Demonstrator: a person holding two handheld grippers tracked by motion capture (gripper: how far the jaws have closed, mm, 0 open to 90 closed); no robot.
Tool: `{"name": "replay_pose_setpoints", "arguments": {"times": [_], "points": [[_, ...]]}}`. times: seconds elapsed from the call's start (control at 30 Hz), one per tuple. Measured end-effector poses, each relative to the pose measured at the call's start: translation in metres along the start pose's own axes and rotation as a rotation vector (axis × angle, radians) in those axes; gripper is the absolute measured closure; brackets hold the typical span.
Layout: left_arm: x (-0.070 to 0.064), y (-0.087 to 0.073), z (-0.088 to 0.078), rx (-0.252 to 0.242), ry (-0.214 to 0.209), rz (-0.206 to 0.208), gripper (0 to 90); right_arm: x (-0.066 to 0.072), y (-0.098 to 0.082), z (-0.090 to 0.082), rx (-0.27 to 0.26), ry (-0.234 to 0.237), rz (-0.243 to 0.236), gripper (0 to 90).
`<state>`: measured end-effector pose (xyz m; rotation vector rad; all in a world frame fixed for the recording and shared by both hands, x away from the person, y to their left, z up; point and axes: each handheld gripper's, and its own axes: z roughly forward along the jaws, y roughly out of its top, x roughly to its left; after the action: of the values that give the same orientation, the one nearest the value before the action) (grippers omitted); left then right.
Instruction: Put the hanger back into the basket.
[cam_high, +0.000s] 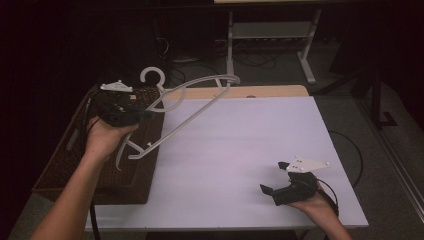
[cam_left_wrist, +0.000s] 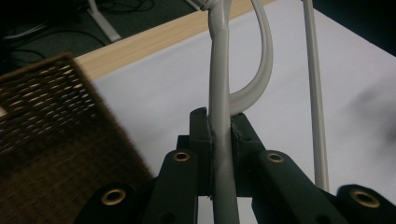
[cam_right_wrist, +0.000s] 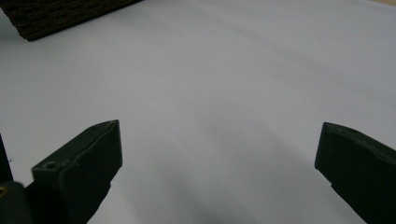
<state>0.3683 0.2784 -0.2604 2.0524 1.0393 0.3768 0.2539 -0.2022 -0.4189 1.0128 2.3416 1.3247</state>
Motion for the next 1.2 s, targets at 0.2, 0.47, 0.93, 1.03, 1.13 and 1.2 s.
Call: {"name": "replay_pose_setpoints", "arguments": {"times": [0.2,0.47,0.93,1.03,1.13,1.2], "points": [[0.022,-0.010,-0.022,-0.013,0.046,-0.026,82.6,0.000,0.000,0.001,0.005,-0.004,0.003,0.3],[0.051,-0.029,-0.051,-0.023,0.116,-0.067,82.6,-0.001,-0.001,0.001,0.007,-0.007,0.004,0.3],[0.101,-0.072,-0.091,0.001,0.234,-0.124,82.6,-0.002,-0.002,0.002,0.009,-0.012,0.010,0.3],[0.110,-0.082,-0.095,0.026,0.264,-0.124,82.6,-0.002,-0.002,0.002,0.010,-0.014,0.009,0.3],[0.118,-0.091,-0.099,0.043,0.273,-0.121,82.6,-0.002,-0.002,0.002,0.013,-0.015,0.015,0.3],[0.123,-0.097,-0.101,0.047,0.278,-0.131,82.6,-0.002,-0.002,0.003,0.015,-0.016,0.017,0.3]]}}
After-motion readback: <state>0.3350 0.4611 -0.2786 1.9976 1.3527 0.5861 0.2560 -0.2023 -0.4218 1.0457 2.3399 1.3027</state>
